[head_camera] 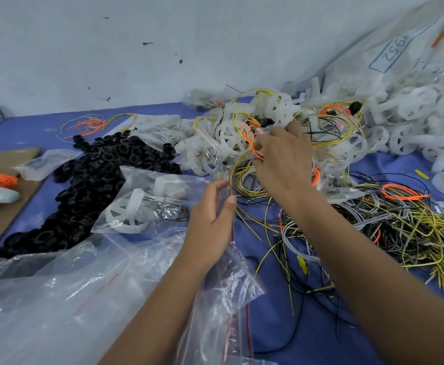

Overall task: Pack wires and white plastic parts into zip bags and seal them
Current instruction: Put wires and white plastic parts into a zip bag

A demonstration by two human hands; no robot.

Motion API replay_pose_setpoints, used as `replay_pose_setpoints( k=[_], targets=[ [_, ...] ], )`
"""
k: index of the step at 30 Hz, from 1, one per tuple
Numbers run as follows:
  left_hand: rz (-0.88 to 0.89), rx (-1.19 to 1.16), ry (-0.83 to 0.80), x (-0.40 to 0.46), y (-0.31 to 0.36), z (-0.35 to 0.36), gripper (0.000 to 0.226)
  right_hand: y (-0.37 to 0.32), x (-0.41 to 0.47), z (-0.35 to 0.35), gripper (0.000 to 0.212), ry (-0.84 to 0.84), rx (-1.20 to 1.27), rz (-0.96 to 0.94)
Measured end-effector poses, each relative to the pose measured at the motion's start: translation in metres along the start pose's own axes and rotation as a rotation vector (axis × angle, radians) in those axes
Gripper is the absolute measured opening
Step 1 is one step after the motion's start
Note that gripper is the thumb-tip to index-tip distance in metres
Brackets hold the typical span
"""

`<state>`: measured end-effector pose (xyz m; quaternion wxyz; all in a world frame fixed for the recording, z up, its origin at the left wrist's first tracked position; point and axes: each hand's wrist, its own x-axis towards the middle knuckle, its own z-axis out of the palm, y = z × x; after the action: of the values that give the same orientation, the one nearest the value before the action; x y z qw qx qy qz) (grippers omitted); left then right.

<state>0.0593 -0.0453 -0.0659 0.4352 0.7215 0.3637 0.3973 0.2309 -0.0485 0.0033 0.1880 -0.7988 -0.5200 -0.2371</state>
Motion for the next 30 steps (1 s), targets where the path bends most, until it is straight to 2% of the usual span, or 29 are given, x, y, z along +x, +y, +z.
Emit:
replay_pose_setpoints(
  k=[3,5,11,15,18,20,24,27,30],
  targets=[
    [0.016,-0.005,-0.002,0.000,0.000,0.000,0.026,-0.005,0.003,0.012,0.026,-0.067,-0.120,0.030],
    [0.022,-0.015,-0.003,0.000,-0.001,0.001,0.025,-0.005,0.006,0.016,0.023,-0.051,-0.137,0.045],
    [0.009,-0.034,-0.004,0.001,-0.003,0.001,0.022,0.005,0.007,0.016,0.021,0.021,-0.042,-0.016],
    [-0.004,-0.026,-0.011,-0.001,-0.001,0.000,0.035,0.006,-0.001,0.006,0.021,0.103,0.149,-0.027],
    [0.008,-0.037,0.010,-0.001,-0.001,0.001,0.026,0.002,-0.008,0.004,0.020,-0.018,0.062,-0.134],
    [0.013,-0.042,0.016,-0.001,-0.001,0.001,0.019,0.000,-0.009,0.004,0.020,-0.074,0.127,-0.081],
    [0.006,-0.047,0.002,0.000,-0.001,0.001,0.019,-0.001,0.008,0.005,0.016,0.028,0.253,0.078],
    [0.011,-0.060,0.001,0.000,-0.004,0.001,0.019,-0.002,0.032,0.001,0.022,0.073,0.459,0.224],
    [0.015,-0.078,-0.002,0.000,-0.004,0.001,0.018,-0.009,0.054,0.005,0.022,-0.018,0.452,0.226]
  ],
)
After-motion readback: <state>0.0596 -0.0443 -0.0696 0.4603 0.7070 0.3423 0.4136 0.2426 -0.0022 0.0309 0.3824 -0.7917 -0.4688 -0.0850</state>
